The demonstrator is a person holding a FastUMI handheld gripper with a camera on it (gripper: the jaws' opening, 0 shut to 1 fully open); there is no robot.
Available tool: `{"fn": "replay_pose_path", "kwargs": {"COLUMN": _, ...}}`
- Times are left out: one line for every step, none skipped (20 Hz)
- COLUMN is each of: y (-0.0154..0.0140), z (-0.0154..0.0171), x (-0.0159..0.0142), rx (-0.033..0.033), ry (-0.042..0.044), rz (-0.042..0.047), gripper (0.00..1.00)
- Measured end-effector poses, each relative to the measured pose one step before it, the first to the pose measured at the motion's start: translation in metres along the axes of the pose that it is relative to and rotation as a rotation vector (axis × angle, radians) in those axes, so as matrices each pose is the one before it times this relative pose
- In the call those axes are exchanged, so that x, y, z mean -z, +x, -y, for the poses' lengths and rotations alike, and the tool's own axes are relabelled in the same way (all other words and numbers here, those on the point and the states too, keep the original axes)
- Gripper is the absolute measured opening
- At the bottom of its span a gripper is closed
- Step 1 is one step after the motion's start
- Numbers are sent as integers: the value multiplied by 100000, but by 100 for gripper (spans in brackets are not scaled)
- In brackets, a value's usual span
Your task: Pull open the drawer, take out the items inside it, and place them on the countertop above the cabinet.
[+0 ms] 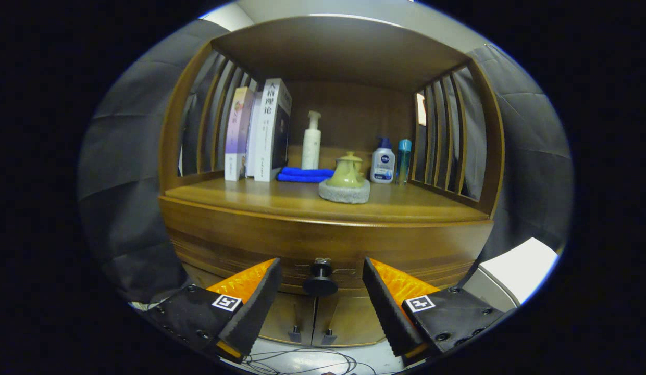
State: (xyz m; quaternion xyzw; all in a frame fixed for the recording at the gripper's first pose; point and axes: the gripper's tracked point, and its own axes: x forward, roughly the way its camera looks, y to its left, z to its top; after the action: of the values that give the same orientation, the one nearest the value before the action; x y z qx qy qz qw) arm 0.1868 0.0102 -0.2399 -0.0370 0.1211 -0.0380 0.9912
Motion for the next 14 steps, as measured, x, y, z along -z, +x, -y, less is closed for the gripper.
{"fn": "replay_pose_path", "kwargs": {"y": -1215, "z": -276, "x": -851, "rx": -1157, "ry": 859, "rz": 1112, "gripper": 98}}
{"fn": "replay_pose_path", "kwargs": {"y": -1225, "z": -304, "x": -878, "rx": -845, "ry": 1393, "rz": 1762, "gripper": 98}}
{"fn": "replay_pose_path", "kwargs": {"y": -1245, "z": -489, "x": -554, "rx": -1503, "ry": 1474, "rz": 2016, "gripper": 98}}
{"fn": "replay_pose_path", "kwargs": {"y": -1297, "z": -384, "x": -1046, "rx": -1095, "ry": 1541, "rz": 1767, "gripper": 98}}
{"fn": "replay_pose_path", "kwargs": {"y": -1288, "z": -262, "x": -1044, "rx": -1245, "ry": 1451, "rz": 1591, "gripper": 98}}
{"fn": "replay_pose_path", "kwargs": {"y": -1343, "z": -321, "x": -1317, "rx": -597, "ry": 1483, "rz": 1885, "gripper": 98}}
{"fn": "replay_pose_path", "kwargs": {"y": -1220, "z": -56, "x": -1368, "rx": -642, "ry": 1111, "rz": 2354, "gripper": 98}}
{"fn": "replay_pose_path", "kwargs": {"y": -1277, "z": -121, "x": -1519, "rx": -497, "ry": 1103, "rz": 2839, "gripper": 98}}
{"fn": "replay_pose_path", "kwargs": {"y": -1018, "z": -220, "x": -1267, "rx": -1096, "ry": 1494, "rz": 2549, "gripper": 98}}
{"fn": "replay_pose_path", "kwargs": {"y": -1247, "z": 21, "x": -975, "rx": 93, "ry": 1129, "rz": 1396, "gripper": 98}}
{"fn": "replay_pose_path", "kwargs": {"y": -1220, "z": 181, "x": -854, "rx": 202, "ry": 771, "rz": 1475, "gripper": 98}}
{"fn": "replay_pose_path", "kwargs": {"y": -994, "z": 179, "x": -873, "rx": 255, "ry": -201, "rz": 1188, "gripper": 98}}
{"fn": "replay_pose_path", "kwargs": {"y": -945, "z": 375, "x": -768, "rx": 709, "ry": -350, "rz": 1018, "gripper": 98}}
{"fn": "replay_pose_path", "kwargs": {"y": -782, "z": 251, "x": -843, "rx": 427, "ry": -789, "rz": 1476, "gripper": 97}}
